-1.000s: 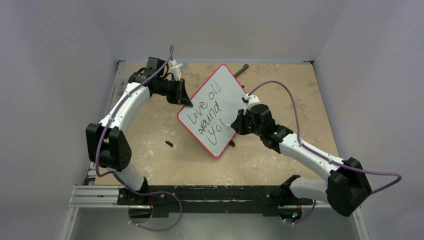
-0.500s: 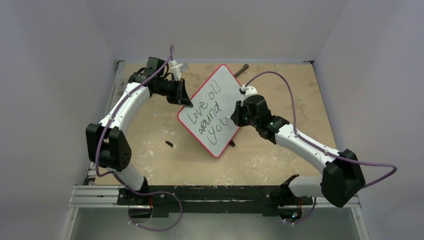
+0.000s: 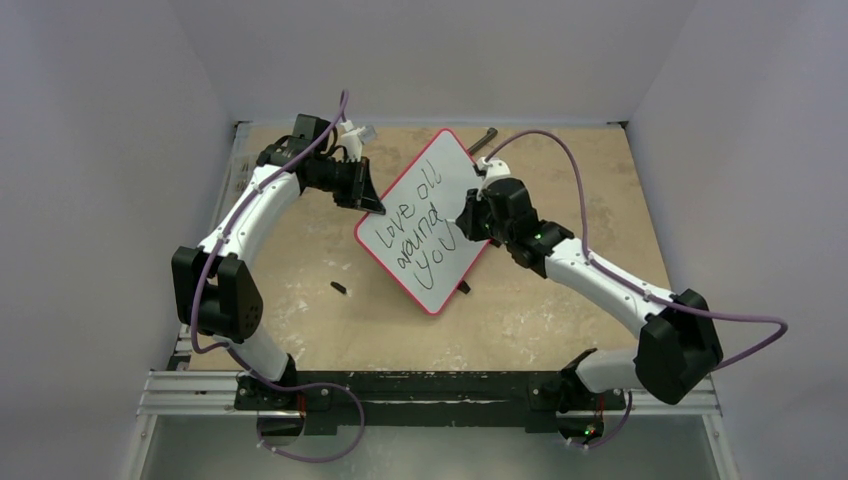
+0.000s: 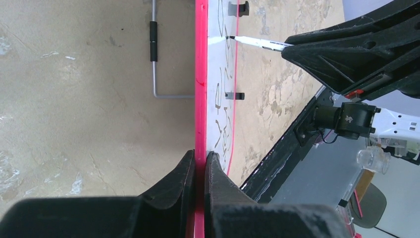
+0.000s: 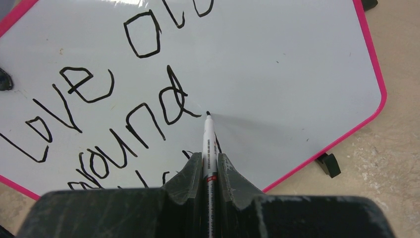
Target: Write a sentence on the whiteboard
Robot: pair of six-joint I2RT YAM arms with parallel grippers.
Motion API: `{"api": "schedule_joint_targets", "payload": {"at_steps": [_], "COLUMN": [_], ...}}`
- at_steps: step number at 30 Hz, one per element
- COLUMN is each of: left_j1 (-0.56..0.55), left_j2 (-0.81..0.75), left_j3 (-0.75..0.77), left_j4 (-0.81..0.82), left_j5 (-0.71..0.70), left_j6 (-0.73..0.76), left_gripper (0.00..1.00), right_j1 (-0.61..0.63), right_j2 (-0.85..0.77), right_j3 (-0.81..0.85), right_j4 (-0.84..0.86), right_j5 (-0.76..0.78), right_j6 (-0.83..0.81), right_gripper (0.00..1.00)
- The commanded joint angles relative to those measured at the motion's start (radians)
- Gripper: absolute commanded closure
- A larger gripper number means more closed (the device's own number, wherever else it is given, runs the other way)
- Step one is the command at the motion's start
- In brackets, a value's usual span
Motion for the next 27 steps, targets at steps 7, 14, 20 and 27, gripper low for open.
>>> {"api": "schedule_joint_targets", "payload": {"at_steps": [7,14,20,27], "left_j1": [0.004,0.004,0.004,0.004], "left_j2": [-0.023,-0.026,-0.028,-0.027], "left_j3": [0.018,0.016,0.014,0.014], "left_j4": [0.027,0.027,0.027,0.027], "left_j5": [-0.065,-0.065,-0.065,-0.065], "left_j6": [0.026,0.027,0.026,0.027], "left_gripper": [1.0,1.0,1.0,1.0], "right_j1": [0.001,0.001,0.0,0.0], "right_j2": [-0.074,-0.093,-0.091,-0.092], "right_j3": [-0.165,-0.229,-0.249,-0.235], "right_j4": [0.046,0.05,0.04,0.012], "right_j5": [-0.047,-0.036,0.004,0.07], "right_j6": [0.028,0.033,0.033,0.019], "right_gripper": [1.0,1.0,1.0,1.0]}}
